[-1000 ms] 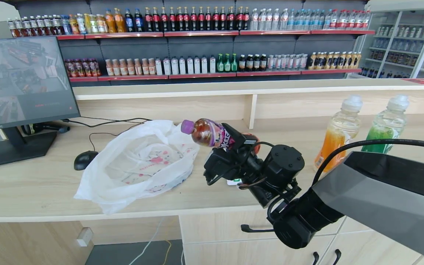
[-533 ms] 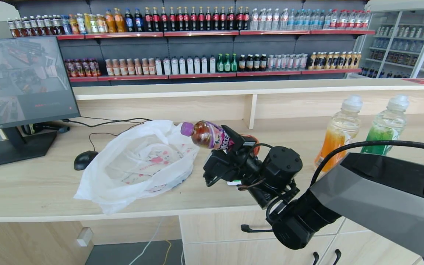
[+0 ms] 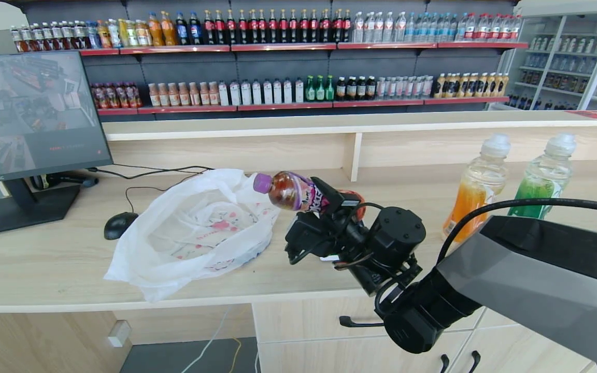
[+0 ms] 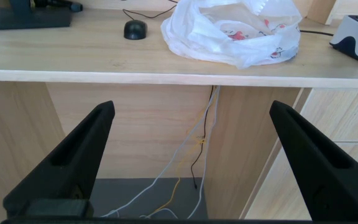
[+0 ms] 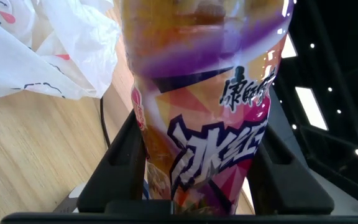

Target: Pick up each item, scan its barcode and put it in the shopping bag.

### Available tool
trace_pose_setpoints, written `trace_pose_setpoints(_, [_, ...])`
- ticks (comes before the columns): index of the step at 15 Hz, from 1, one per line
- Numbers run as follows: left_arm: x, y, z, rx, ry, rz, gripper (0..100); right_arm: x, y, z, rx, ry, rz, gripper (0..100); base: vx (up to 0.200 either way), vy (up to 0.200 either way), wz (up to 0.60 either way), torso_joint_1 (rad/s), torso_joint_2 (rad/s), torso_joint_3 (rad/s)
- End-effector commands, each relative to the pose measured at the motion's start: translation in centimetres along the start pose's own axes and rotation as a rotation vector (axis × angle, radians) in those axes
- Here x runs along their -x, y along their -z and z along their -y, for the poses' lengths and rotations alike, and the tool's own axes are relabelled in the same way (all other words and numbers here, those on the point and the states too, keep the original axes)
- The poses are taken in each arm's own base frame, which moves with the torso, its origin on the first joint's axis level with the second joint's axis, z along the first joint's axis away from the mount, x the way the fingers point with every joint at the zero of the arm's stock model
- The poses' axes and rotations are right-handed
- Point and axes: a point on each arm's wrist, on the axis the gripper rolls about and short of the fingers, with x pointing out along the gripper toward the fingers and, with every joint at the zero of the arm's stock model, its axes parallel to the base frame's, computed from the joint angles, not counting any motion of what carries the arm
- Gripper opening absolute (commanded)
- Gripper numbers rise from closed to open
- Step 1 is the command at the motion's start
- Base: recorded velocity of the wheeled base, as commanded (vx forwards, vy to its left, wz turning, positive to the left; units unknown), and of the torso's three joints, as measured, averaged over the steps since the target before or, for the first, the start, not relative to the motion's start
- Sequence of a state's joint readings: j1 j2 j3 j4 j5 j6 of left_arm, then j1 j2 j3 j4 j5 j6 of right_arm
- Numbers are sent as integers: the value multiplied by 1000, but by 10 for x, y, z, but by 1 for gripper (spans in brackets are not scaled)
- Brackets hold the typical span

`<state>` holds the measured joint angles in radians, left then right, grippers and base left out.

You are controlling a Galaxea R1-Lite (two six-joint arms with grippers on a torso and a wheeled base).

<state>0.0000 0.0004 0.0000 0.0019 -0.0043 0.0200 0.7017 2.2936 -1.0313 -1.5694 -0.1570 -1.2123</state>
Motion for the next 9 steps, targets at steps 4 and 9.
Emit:
trace_pose_setpoints(4, [0,0,0,0,0,1,100,1,-2,4,4,7,2,0,0,0,0,0,0,0])
trace_pose_setpoints(9, [0,0,0,0,0,1,100,2,-2,9,-2,12,1,0,0,0,0,0,0,0])
